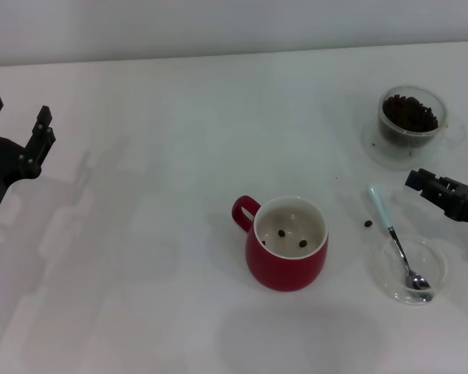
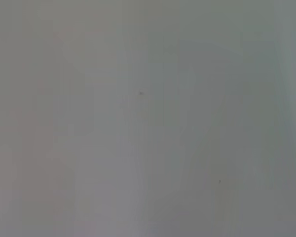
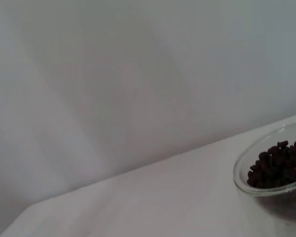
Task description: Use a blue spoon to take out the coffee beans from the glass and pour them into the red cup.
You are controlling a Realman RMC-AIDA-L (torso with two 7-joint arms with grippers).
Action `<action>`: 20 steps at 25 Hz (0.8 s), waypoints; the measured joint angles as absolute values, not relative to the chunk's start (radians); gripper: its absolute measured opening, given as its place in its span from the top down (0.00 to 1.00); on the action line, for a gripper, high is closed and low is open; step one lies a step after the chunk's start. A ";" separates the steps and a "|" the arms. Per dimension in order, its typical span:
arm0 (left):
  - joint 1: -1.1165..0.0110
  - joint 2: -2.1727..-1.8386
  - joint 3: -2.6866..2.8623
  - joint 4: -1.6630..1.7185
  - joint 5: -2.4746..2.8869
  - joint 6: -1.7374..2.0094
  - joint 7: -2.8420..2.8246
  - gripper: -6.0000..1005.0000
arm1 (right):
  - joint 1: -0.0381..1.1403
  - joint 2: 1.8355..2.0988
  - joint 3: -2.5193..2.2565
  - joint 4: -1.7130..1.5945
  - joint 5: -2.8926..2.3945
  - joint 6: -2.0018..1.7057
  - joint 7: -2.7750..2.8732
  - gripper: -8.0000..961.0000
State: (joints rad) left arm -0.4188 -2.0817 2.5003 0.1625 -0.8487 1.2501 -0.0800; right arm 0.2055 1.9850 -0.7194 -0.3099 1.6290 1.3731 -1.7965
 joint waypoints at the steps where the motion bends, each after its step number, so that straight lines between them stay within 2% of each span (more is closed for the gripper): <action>1: -0.419 -2.082 2.500 0.163 -0.849 1.250 -0.080 0.32 | 0.206 1.985 -0.718 -0.310 1.630 1.375 -1.796 0.73; 13: -0.419 -2.081 2.479 0.163 -0.850 1.250 -0.063 0.32 | 0.211 1.986 -0.472 -0.320 1.655 1.369 -1.996 0.73; 20: -0.412 -2.081 2.476 0.163 -0.874 1.250 -0.047 0.32 | 0.225 2.001 -0.279 -0.270 1.662 1.345 -2.318 0.73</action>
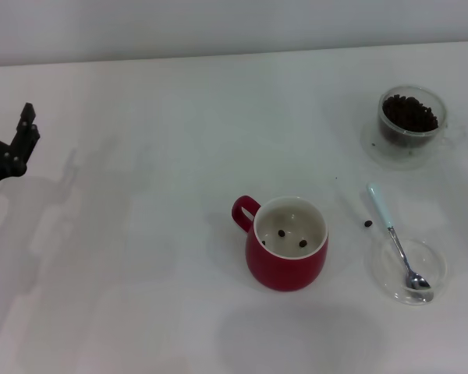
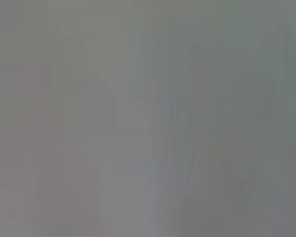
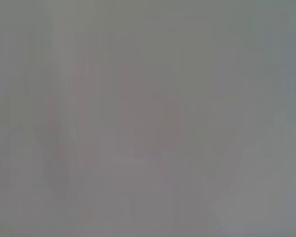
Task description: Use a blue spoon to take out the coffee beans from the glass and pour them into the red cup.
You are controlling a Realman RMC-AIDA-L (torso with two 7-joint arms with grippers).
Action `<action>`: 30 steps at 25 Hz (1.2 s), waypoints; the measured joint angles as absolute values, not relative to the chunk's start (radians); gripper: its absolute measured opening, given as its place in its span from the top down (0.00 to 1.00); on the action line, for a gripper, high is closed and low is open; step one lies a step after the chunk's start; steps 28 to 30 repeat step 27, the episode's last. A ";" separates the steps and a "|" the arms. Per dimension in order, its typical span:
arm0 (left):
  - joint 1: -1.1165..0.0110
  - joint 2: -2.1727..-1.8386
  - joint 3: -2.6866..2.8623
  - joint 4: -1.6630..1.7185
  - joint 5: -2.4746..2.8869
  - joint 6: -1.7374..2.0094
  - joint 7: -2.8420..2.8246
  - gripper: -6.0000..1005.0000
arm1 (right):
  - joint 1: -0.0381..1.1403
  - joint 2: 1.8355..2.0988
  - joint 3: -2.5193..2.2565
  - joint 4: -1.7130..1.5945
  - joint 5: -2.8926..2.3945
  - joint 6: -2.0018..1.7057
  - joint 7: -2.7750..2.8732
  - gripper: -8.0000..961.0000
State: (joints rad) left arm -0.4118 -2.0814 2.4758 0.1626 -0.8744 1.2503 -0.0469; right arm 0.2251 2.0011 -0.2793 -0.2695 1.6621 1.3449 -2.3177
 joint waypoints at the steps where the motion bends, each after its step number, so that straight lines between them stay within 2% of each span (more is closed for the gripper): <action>1: -0.410 -2.081 2.476 0.163 -0.877 1.250 -0.044 0.32 | 0.230 2.001 -0.239 -0.246 1.667 1.342 -2.382 0.73; 13: -0.379 -2.087 2.476 0.178 -1.048 1.265 -0.011 0.32 | 0.279 2.002 -0.090 -0.164 1.726 1.196 -2.726 0.70; 18: -0.372 -2.087 2.476 0.192 -1.070 1.295 -0.011 0.32 | 0.292 2.002 -0.083 -0.175 1.785 1.156 -2.755 0.45; 27: -0.399 -2.086 2.479 0.182 -1.078 1.280 -0.010 0.32 | 0.298 2.002 -0.076 -0.175 1.858 1.127 -2.766 0.20; 30: -0.399 -2.086 2.479 0.182 -1.078 1.280 -0.010 0.32 | 0.298 2.002 -0.076 -0.175 1.858 1.127 -2.766 0.20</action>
